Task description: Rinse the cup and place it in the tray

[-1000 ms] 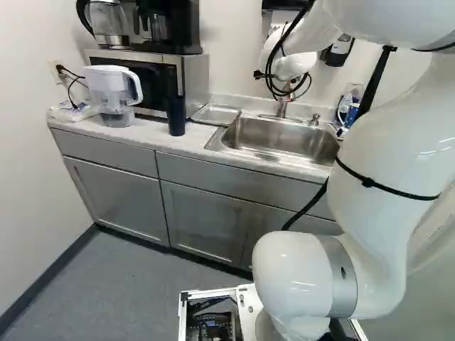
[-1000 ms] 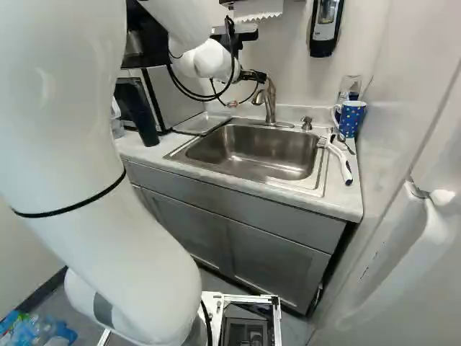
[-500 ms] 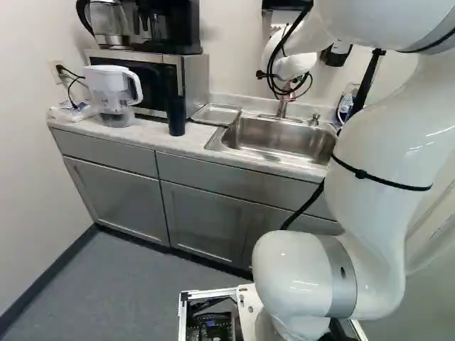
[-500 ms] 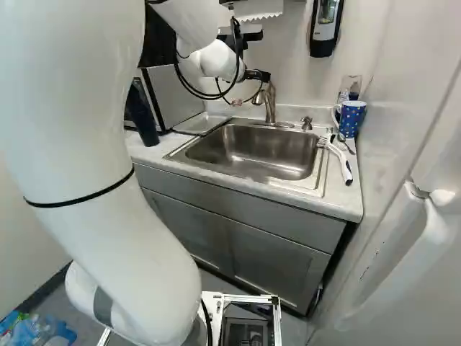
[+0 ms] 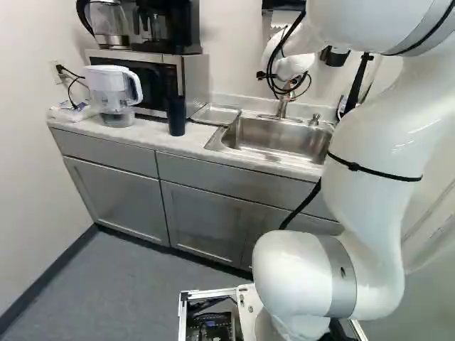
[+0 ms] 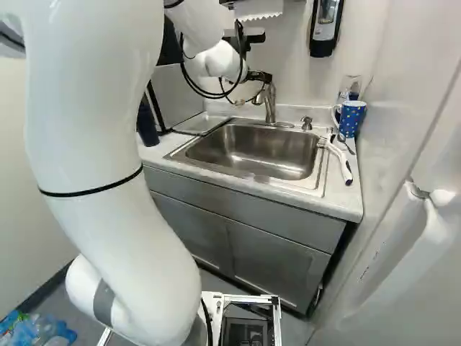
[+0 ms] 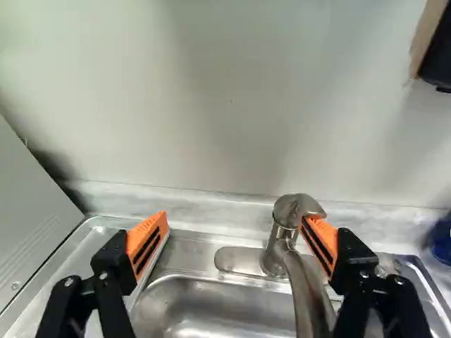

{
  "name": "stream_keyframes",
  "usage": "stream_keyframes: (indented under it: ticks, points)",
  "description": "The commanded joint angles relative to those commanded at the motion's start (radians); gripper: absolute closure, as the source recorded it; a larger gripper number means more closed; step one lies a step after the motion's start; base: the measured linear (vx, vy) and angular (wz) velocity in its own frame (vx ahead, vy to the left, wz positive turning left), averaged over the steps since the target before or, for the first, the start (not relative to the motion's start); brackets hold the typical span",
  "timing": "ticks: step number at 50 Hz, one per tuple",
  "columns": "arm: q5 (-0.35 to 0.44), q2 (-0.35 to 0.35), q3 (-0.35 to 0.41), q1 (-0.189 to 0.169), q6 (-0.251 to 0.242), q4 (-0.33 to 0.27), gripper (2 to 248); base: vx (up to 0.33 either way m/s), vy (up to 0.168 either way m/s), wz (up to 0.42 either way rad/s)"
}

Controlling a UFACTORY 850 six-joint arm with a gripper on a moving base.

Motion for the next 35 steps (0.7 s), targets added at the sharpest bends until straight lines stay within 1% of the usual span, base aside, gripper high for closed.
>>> stream_keyframes:
  ticks: [9, 15, 35]
  points:
    - [0.002, -0.001, -0.001, 0.0, 0.0, 0.0, 3, 0.0, 0.0, 0.0]
    - [0.018, -0.001, -0.001, 0.0, 0.0, 0.0, 3, 0.0, 0.0, 0.0]
    - [0.139, -0.004, -0.004, -0.001, 0.0, 0.0, 3, 0.0, 0.0, 0.0]
